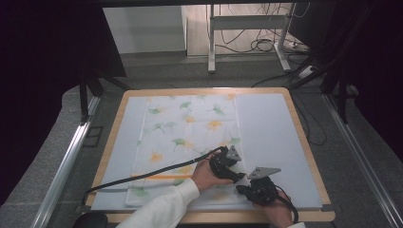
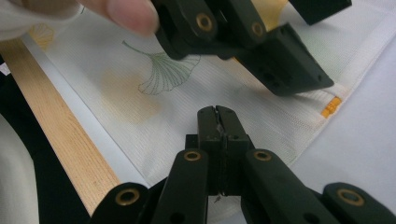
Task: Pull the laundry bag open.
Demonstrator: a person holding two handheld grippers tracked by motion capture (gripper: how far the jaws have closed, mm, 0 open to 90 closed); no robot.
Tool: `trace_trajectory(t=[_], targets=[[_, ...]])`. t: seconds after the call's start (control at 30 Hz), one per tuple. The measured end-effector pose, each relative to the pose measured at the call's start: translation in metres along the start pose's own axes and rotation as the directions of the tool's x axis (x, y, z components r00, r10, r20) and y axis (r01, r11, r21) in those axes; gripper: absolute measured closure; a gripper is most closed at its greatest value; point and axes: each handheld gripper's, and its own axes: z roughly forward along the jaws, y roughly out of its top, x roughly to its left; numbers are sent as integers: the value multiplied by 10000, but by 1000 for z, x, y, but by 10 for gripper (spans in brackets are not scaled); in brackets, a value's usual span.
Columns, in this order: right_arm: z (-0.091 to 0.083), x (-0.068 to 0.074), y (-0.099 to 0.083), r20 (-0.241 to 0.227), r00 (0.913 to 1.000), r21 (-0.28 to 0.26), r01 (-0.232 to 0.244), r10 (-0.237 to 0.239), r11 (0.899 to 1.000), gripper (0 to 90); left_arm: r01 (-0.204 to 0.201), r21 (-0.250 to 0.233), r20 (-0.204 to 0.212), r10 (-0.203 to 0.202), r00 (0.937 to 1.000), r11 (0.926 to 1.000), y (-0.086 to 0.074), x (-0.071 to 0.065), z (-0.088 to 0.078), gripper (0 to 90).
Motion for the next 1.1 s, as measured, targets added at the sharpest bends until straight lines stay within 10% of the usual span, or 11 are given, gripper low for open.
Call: trace_trajectory(t=[0.27,0.63,1.1], targets=[[0,-1,0,-55,10000,27,21,-21,10000,892,82,-219,92,-80,9999,9997,0,0,2,428],[0,0,0,-32,10000,29,16,-16,10000,892,204,-268,545,-189,9983,9994,0,-2,1,790],[0,0,0,4,10000,35,53,-53,10000,889,299,-105,793,-290,9964,9995,0,-3,-1,827]])
